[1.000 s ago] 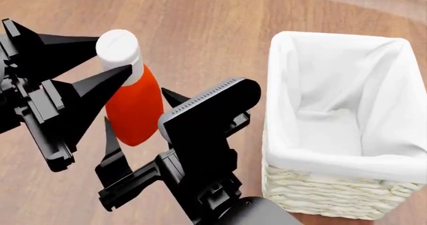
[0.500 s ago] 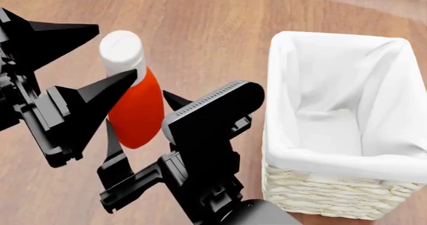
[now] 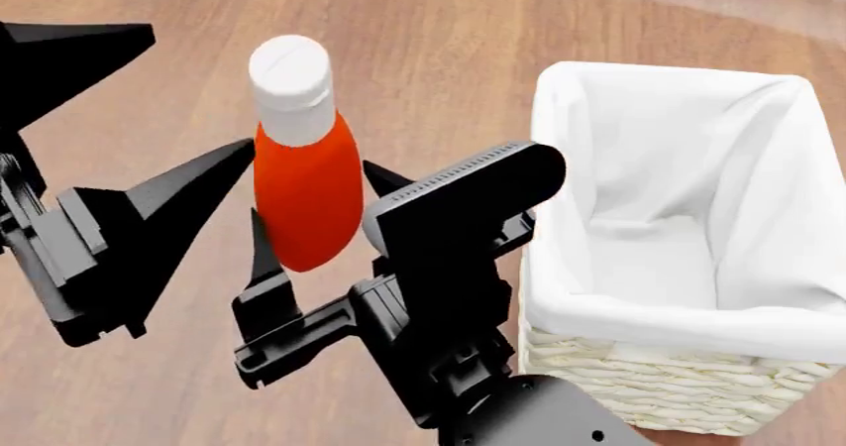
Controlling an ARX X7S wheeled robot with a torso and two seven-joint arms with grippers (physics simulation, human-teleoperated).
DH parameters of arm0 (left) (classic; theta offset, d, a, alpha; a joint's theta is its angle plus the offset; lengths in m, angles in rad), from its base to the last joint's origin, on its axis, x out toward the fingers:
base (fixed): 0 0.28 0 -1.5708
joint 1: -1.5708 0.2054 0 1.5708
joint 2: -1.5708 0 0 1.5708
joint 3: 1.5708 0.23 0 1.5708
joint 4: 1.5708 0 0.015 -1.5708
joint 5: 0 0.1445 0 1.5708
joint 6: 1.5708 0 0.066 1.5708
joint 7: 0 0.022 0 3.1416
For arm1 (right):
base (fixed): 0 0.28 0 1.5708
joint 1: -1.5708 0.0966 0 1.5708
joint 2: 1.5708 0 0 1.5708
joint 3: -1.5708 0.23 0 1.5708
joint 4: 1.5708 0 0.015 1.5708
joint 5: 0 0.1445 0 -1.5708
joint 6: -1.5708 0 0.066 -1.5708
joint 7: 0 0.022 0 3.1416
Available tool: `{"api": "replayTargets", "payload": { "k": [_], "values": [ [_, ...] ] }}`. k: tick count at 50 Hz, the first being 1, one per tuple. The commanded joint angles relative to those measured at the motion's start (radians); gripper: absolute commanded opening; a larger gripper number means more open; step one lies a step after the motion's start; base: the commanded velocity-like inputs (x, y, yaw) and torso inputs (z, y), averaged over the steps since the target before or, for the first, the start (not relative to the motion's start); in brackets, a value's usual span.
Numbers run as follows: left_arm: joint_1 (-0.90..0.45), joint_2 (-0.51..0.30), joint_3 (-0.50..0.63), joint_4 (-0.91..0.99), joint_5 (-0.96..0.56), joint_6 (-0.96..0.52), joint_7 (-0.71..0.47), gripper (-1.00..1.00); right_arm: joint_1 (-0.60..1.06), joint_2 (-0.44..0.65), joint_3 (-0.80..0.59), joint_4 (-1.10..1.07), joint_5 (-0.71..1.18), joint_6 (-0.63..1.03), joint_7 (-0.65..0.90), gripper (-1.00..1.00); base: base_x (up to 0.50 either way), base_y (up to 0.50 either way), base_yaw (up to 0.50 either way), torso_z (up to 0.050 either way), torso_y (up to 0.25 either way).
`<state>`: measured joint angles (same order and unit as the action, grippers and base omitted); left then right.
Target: Pick up the ketchup, and put it in the basket.
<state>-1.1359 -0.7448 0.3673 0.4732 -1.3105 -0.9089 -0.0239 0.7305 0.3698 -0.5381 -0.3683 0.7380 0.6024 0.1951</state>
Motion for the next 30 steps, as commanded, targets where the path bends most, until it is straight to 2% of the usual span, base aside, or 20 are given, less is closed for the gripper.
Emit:
{"api": "replayTargets", "payload": {
  "k": [1,3,11,13,15,17,20,23,26,30],
  "values": [
    [0.055,-0.05,-0.082,0.105,-0.057,0.047,-0.083,1.0,0.019,0.025,0.051,0.016,-0.006,0.006,0.005,-1.0,0.0,0.0,0.0,0.0,0.0],
    [0.122,-0.062,-0.12,0.16,-0.049,0.095,-0.106,1.0,0.026,0.035,0.069,0.017,0.001,0.012,0.016,-1.0,0.0,0.0,0.0,0.005,0.005],
    [0.181,-0.057,-0.162,0.26,-0.061,0.138,-0.217,1.0,0.051,0.074,0.128,-0.001,0.037,0.047,0.054,-1.0,0.0,0.0,0.0,0.0,0.0],
    [0.233,-0.055,-0.164,0.321,0.031,0.163,-0.237,1.0,0.054,0.091,0.15,-0.005,0.048,0.052,0.061,-1.0,0.0,0.0,0.0,0.0,0.0],
    [0.269,-0.05,-0.171,0.334,0.031,0.178,-0.257,1.0,0.057,0.102,0.163,-0.016,0.059,0.06,0.068,-1.0,0.0,0.0,0.0,0.0,0.0],
    [0.319,-0.047,-0.17,0.364,0.092,0.195,-0.269,1.0,0.061,0.116,0.176,-0.03,0.071,0.073,0.079,-1.0,0.0,0.0,0.0,0.0,0.0],
    [0.442,-0.037,-0.164,0.42,0.204,0.247,-0.267,1.0,0.069,0.142,0.206,-0.046,0.093,0.098,0.104,-1.0,0.0,0.0,0.0,0.0,0.0],
    [0.531,-0.025,-0.149,0.442,0.307,0.283,-0.27,1.0,0.069,0.16,0.219,-0.043,0.096,0.103,0.107,-1.0,0.0,0.0,0.0,0.0,0.0],
    [0.683,0.005,-0.172,0.432,0.404,0.391,-0.259,1.0,0.059,0.18,0.265,-0.045,0.139,0.133,0.146,-1.0,0.0,0.0,0.0,0.0,0.0],
    [0.791,0.026,-0.159,0.415,0.497,0.463,-0.236,1.0,0.064,0.199,0.28,-0.038,0.149,0.145,0.15,-1.0,0.0,0.0,0.0,0.0,0.0]
  ]
}}
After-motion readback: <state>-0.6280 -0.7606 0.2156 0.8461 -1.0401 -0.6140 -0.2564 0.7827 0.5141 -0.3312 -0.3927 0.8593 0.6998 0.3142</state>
